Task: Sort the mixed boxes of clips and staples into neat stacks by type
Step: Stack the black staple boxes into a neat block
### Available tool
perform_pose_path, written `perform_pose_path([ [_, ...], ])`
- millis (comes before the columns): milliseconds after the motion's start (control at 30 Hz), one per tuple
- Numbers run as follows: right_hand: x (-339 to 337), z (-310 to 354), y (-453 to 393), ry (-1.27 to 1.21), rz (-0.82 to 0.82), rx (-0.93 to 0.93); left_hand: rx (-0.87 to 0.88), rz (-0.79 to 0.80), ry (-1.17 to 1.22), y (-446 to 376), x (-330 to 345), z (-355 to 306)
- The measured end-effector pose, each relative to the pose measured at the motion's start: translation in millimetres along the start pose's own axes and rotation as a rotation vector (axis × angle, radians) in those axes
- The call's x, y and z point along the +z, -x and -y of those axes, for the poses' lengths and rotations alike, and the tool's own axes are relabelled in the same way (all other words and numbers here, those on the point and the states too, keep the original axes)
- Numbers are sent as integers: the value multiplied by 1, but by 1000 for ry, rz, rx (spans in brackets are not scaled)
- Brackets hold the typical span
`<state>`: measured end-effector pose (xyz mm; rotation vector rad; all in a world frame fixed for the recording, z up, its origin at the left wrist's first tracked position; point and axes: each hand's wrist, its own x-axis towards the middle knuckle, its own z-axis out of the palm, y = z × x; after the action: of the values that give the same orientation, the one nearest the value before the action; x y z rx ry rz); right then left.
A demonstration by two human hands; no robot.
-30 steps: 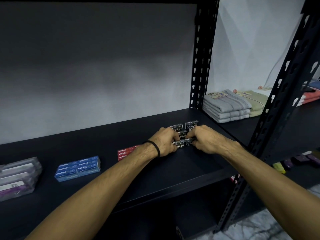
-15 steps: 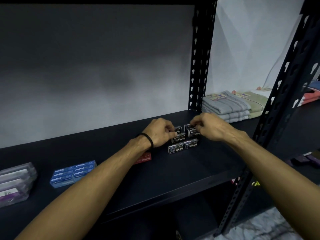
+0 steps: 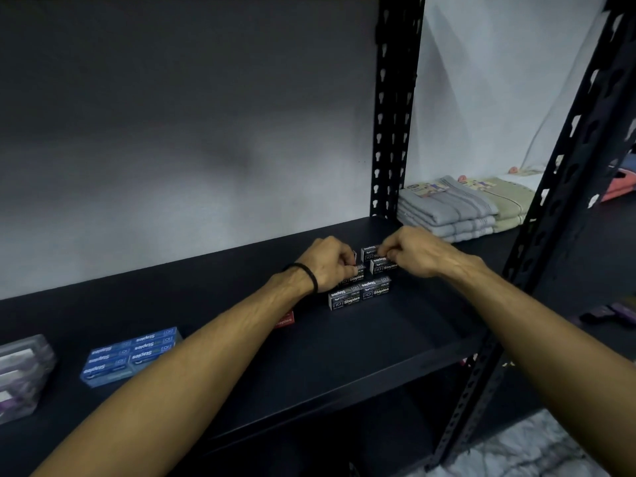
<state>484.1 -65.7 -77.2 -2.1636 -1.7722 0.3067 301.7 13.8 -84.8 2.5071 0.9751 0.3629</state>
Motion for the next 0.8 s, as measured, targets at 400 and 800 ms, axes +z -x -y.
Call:
perform_pose_path([
  [400,8,-5,-10,-44,66,0,-3,20,1,-2,-1,3],
  [800,14,5,-7,-61,91,-66,19,34,10,6,-3,9],
])
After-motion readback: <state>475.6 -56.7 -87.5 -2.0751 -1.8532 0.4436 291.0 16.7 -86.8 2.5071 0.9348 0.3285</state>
